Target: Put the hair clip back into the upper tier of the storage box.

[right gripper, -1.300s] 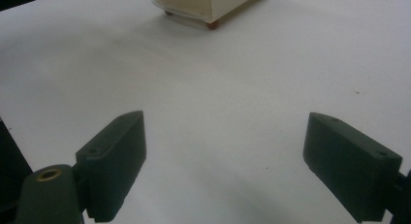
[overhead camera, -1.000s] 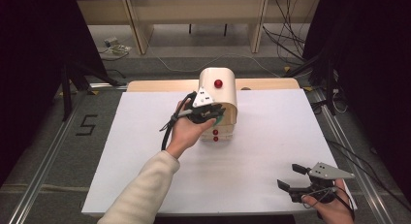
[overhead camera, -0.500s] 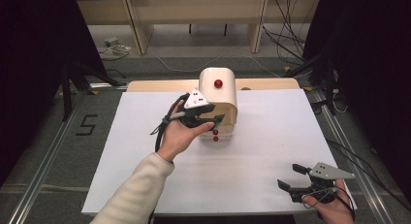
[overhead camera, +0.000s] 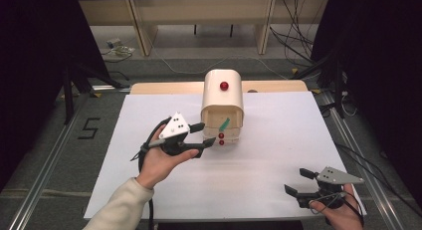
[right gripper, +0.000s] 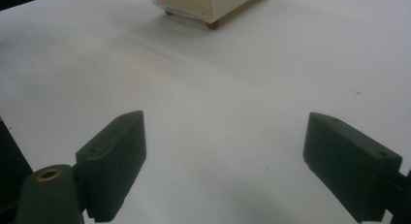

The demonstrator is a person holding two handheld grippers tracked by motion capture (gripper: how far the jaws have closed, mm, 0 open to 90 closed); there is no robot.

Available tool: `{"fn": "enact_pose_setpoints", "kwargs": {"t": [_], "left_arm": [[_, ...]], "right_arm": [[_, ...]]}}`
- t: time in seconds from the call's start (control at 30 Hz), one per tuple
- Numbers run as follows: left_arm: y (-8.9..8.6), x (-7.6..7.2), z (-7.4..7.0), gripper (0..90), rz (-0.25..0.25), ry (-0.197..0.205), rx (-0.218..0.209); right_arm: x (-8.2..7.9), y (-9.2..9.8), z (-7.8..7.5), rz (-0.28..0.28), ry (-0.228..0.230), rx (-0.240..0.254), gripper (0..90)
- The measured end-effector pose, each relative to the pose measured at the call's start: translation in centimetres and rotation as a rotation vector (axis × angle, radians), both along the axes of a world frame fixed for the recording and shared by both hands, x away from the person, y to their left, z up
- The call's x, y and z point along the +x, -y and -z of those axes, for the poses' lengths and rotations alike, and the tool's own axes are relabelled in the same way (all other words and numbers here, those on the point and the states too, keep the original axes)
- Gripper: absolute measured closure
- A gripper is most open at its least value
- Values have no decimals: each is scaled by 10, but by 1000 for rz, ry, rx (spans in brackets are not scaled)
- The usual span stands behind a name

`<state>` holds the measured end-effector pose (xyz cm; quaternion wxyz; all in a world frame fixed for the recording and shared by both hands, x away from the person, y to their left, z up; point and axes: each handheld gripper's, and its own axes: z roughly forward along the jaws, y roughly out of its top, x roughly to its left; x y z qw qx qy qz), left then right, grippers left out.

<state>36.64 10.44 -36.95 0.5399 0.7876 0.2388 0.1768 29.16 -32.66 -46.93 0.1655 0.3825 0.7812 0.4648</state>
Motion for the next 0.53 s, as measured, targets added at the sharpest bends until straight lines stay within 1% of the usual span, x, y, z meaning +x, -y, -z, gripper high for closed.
{"fn": "enact_pose_setpoints", "kwargs": {"t": [0.03, 0.17, 0.23, 0.33, 0.43, 0.53], "left_arm": [[-4, -3, 4, 392, -3, 1, 2], [-17, -13, 22, 359, -9, -18, -7], [-24, -18, 32, 335, -9, -36, -5], [-34, -24, 46, 323, -8, -62, -5], [-42, -29, 56, 314, -18, -62, 10], [-48, -33, 62, 303, -18, -70, 7]], "right_arm": [[0, 0, 0, 0, 0, 0, 164], [0, 0, 0, -3, 0, -3, 164], [0, -1, 0, -4, -1, -4, 164], [0, 0, 0, -2, 1, -4, 164], [0, -1, 0, -3, -2, -3, 164], [0, -1, 0, -4, -5, -5, 165]]}}
